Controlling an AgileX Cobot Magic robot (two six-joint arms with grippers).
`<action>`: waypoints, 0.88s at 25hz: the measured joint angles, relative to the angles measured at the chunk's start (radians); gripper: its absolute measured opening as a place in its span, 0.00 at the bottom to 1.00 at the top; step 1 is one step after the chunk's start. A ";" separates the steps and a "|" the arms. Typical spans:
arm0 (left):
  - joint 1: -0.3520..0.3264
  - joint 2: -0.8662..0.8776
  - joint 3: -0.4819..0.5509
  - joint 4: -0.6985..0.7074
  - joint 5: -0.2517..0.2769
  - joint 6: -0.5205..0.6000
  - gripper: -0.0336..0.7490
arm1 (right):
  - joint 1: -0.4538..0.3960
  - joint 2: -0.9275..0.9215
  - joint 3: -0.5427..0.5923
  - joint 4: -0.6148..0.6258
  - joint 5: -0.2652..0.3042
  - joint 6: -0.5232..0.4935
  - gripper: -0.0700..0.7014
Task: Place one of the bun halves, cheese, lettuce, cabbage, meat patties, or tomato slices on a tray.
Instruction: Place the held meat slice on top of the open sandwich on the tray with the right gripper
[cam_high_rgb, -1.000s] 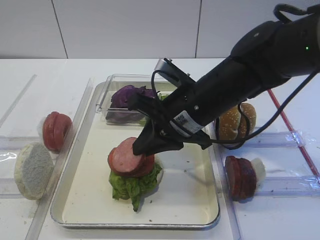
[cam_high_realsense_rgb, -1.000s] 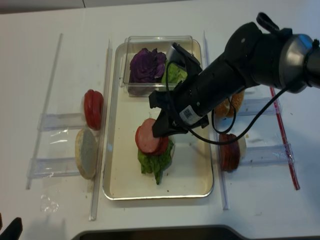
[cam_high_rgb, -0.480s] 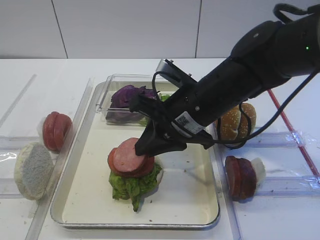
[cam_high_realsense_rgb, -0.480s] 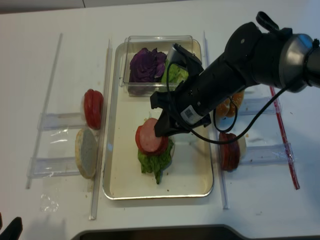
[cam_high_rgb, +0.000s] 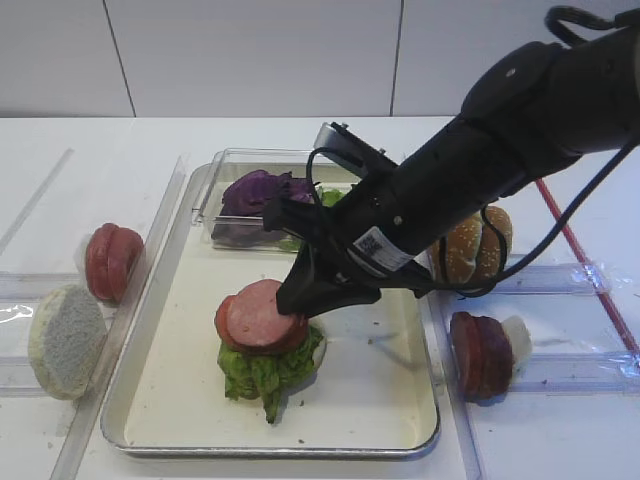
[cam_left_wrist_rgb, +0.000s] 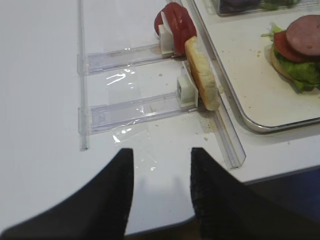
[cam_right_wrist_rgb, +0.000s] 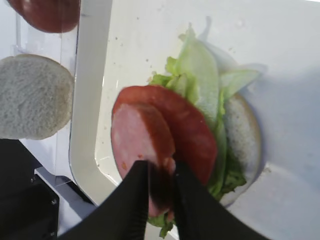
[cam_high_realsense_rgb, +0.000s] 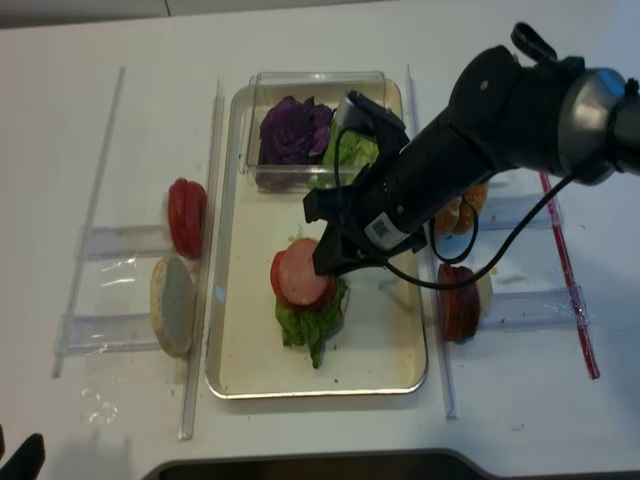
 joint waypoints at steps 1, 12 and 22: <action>0.000 0.000 0.000 0.000 0.000 0.000 0.38 | 0.000 0.000 0.000 -0.005 0.000 0.002 0.30; 0.000 0.000 0.000 0.000 0.000 0.000 0.38 | 0.000 0.000 0.000 -0.015 0.000 0.029 0.39; 0.000 0.000 0.000 0.000 0.000 0.000 0.38 | 0.000 0.000 -0.025 -0.139 0.023 0.134 0.64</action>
